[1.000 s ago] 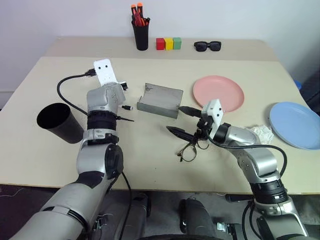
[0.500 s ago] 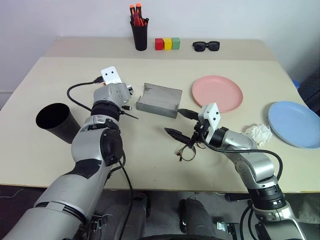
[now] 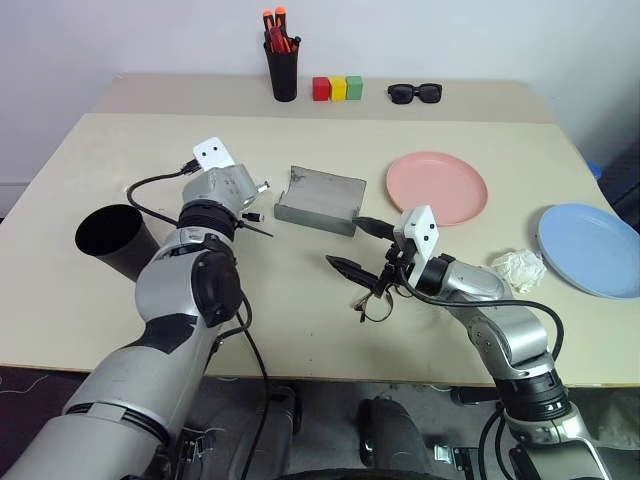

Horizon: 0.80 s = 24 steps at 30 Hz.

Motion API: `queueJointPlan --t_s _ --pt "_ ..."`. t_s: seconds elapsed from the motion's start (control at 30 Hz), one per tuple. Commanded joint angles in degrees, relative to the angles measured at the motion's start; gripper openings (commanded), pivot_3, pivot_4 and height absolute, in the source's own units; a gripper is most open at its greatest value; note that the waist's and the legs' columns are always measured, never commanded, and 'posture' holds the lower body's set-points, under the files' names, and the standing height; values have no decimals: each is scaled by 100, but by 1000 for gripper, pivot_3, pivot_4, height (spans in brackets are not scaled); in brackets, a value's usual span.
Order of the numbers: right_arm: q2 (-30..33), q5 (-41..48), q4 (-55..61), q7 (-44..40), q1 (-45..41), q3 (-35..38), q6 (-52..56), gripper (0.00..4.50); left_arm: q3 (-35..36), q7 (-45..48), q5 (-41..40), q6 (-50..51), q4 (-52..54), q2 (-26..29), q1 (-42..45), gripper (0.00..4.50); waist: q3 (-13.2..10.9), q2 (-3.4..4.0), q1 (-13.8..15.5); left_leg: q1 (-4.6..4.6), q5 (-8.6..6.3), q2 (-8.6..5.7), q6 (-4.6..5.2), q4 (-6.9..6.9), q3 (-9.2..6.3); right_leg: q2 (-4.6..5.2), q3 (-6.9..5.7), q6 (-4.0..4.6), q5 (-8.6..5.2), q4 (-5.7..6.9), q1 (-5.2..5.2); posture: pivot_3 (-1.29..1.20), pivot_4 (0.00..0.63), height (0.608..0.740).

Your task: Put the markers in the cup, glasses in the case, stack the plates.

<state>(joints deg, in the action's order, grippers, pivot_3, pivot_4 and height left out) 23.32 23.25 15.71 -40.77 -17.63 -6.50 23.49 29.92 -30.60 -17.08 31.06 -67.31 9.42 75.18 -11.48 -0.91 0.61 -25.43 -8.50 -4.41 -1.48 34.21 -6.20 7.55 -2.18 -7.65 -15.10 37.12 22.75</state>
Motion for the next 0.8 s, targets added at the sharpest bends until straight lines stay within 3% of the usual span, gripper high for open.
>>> queueJointPlan --t_s 0.03,0.17,0.3,0.53,0.67,0.8 --pt "-28 46 260 8 -21 10 10 4500 -429 408 220 -639 544 -55 119 23 0 0 -3 0 0 0 0 0 1 0 0 0 0 0 0 0 150 740" --pt "-21 38 227 3 -71 27 18 4500 -1223 883 809 -1384 1586 -29 -314 23 0 0 -23 -1 1 1 -3 -3 3 0 1 4 3 -2 2 0 150 740" --pt "-29 45 84 12 -222 121 -11 4500 -1750 1351 1261 -2217 4599 222 -1841 23 2 4 -167 6 1 8 -4 -17 12 0 19 7 4 -3 6 0 150 740" --pt "-142 267 -297 2 -635 438 23 4500 -1680 1223 2277 -1208 8568 652 -4437 23 3 5 -138 6 9 27 -13 -18 5 -26 40 28 17 7 25 0 150 740" --pt "-138 288 -531 -135 -830 443 14 4500 -1451 1154 2583 -704 9916 462 -5506 23 4 3 -76 7 2 31 -27 -6 -5 -44 38 50 26 -5 11 0 150 740" --pt "-181 295 -669 -278 -1033 363 42 4500 -1392 1052 2923 -480 10589 158 -6272 23 7 3 -56 9 2 36 -28 -6 -19 -48 42 80 21 -10 10 0 150 740"
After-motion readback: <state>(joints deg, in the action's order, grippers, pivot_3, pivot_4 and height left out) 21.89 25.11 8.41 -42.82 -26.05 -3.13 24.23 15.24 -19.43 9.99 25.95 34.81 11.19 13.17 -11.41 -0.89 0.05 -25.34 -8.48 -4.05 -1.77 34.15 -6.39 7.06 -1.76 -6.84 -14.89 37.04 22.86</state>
